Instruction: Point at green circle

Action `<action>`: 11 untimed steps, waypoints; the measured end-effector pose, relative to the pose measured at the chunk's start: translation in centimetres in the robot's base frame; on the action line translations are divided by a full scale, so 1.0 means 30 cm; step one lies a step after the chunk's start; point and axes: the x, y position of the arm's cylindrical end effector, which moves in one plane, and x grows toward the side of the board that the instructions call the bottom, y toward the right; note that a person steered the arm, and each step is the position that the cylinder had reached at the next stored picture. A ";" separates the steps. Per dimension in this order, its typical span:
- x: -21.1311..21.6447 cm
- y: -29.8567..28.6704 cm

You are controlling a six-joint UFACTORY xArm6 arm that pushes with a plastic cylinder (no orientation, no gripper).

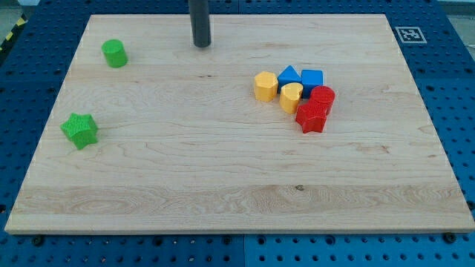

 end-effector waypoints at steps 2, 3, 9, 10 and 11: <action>-0.010 -0.015; -0.010 -0.016; -0.086 -0.495; -0.087 -0.682; 0.001 -0.703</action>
